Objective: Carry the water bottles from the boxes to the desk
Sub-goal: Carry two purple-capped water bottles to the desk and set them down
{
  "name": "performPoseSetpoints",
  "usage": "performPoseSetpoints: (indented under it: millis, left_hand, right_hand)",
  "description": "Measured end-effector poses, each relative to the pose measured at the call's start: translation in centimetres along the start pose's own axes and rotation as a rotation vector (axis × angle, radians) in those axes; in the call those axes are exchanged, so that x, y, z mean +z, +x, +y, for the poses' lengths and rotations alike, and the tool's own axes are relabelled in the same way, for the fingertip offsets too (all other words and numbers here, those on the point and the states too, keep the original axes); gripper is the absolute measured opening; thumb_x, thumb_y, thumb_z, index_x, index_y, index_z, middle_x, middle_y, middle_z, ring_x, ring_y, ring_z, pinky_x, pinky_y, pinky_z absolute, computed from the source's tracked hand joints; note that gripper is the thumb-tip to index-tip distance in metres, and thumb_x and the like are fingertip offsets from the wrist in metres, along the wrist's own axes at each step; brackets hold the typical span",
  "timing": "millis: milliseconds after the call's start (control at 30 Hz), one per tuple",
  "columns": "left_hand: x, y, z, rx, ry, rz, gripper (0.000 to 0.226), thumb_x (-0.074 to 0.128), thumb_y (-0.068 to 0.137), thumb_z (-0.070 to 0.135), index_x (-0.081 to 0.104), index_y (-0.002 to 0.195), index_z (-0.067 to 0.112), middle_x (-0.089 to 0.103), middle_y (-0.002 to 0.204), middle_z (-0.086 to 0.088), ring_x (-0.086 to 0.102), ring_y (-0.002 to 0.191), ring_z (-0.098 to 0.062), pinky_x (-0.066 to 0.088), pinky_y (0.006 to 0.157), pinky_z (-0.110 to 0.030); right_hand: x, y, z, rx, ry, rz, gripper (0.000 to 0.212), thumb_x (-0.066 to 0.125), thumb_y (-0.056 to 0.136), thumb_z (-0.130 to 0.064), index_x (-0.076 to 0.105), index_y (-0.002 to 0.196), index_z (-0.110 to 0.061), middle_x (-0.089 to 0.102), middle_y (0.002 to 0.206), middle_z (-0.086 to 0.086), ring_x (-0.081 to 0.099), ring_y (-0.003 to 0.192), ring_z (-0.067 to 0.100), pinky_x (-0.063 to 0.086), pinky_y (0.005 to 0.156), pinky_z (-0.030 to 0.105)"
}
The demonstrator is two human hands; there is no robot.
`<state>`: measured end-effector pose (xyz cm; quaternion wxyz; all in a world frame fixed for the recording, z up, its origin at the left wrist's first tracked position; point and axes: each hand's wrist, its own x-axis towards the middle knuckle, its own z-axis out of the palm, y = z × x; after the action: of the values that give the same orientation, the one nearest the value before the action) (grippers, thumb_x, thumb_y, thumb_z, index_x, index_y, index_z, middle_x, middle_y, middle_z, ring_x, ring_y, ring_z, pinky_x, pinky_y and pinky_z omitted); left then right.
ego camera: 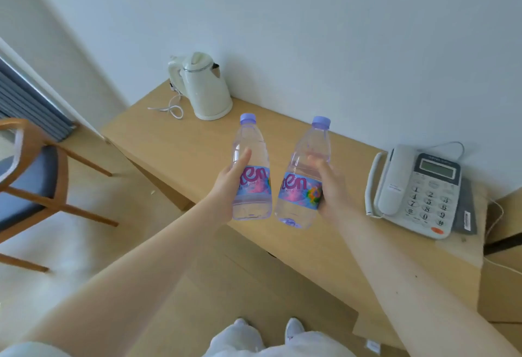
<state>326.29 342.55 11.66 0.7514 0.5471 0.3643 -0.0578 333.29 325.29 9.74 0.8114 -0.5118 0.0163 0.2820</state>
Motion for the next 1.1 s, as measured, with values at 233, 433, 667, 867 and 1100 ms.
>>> performPoseSetpoints:
  millis: [233,433,667,867,1100]
  left_hand:
    - [3.3,7.1,4.0,0.078,0.198,-0.107,0.037,0.066,0.085,0.047,0.061,0.107,0.017,0.073,0.083,-0.005,0.07,0.072,-0.022,0.057,0.073,-0.037]
    - [5.9,13.1,8.3,0.149,0.336,-0.267,0.051,0.08,0.075,0.037,0.058,0.114,0.014,0.072,0.097,-0.008,0.071,0.081,-0.022,0.058,0.076,-0.036]
    - [8.3,19.1,12.6,0.283,0.45,-0.449,0.048,0.084,0.071,0.014,0.055,0.111,0.017,0.069,0.106,-0.004,0.07,0.088,-0.019,0.055,0.07,-0.03]
    - [10.6,22.3,13.7,0.316,0.551,-0.541,0.059,0.088,0.064,0.013,0.052,0.111,0.016,0.066,0.104,-0.001,0.066,0.086,-0.016,0.053,0.067,-0.026]
    - [13.1,24.9,12.0,0.332,0.635,-0.52,0.05,0.084,0.068,0.007,0.052,0.104,0.021,0.054,0.094,0.014,0.059,0.081,-0.008,0.049,0.066,-0.022]
  right_hand:
    - [-1.4,4.4,-1.4,-0.056,0.036,0.178,0.043,0.079,0.057,-0.039,0.067,0.091,-0.016,0.073,0.079,0.003,0.069,0.071,0.02,0.056,0.072,0.035]
    - [-1.1,8.4,-3.4,-0.15,0.058,0.403,0.041,0.076,0.061,-0.026,0.067,0.098,-0.011,0.072,0.082,0.006,0.068,0.076,0.025,0.055,0.077,0.039]
    - [-0.6,11.2,-5.0,-0.306,0.002,0.604,0.052,0.082,0.055,-0.024,0.065,0.104,-0.014,0.072,0.088,0.003,0.07,0.076,0.018,0.055,0.065,0.03]
    - [-1.7,12.8,-5.8,-0.331,-0.173,0.807,0.045,0.082,0.06,-0.018,0.066,0.103,-0.015,0.07,0.084,-0.004,0.068,0.071,0.007,0.053,0.062,0.021]
    - [-4.9,14.5,-5.6,-0.302,-0.371,0.912,0.055,0.089,0.059,-0.01,0.062,0.107,-0.017,0.067,0.098,-0.003,0.063,0.078,0.0,0.049,0.065,0.012]
